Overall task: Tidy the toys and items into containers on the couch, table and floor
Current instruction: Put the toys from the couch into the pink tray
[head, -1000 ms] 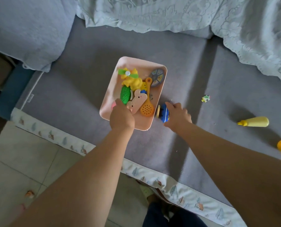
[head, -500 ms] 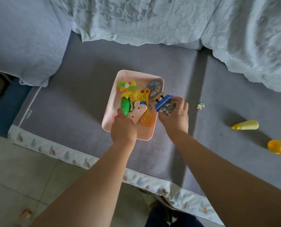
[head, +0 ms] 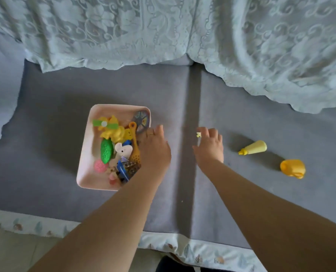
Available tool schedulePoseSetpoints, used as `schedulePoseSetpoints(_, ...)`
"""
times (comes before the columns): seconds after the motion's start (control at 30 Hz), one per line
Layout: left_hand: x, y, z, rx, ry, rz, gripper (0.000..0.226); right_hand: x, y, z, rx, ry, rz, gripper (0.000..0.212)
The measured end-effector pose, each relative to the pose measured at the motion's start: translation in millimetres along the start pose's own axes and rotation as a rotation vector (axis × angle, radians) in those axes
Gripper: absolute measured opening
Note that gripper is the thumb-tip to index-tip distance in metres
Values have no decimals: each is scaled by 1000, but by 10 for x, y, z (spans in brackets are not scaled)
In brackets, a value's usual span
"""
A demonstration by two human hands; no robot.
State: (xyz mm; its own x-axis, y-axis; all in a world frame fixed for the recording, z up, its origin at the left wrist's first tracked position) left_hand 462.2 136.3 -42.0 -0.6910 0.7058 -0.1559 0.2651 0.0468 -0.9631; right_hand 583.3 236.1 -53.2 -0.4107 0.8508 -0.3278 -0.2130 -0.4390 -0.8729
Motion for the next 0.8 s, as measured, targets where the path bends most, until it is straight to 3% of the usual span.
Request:
schedulePoseSetpoints(0.2, 189, 536, -1006, -162, 105, 191, 50, 247, -175, -862, -217, 58, -67, 48)
schedulePoseSetpoints(0.37, 354, 753, -1472, 25, -54, 238, 51, 416, -355, -1330, -351, 130, 25, 45)
schedulePoseSetpoints(0.47, 391, 817, -1525, 86, -104, 273, 50, 451, -380, -1505, -369, 90, 83, 41)
schedulePoseSetpoints(0.57, 462, 880, -1517, 114, -110, 290, 30, 435, -385, -1602, -326, 61, 74, 34)
schedulePoseSetpoints(0.67, 423, 888, -1506, 99, -93, 375, 25, 442, -382, -1608, -303, 53, 86, 32)
schedulePoseSetpoints(0.8, 254, 675, -1432, 8, -96, 315, 23, 403, -397, -1398, -254, 24, 98, 30)
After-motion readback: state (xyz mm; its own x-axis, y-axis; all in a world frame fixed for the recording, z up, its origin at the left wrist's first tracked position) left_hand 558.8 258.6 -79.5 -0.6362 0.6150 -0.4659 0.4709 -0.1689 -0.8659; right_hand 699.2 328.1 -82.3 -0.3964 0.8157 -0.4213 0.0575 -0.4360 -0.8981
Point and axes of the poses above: each hand's wrist, its own x-axis towards the middle knuckle, its own y-axis out of the palm, z = x × y, the point moved 1 cm from there along x, towards the middle knuckle, and after that the axes turned 1 degree about -x, right-handed, at the moved point
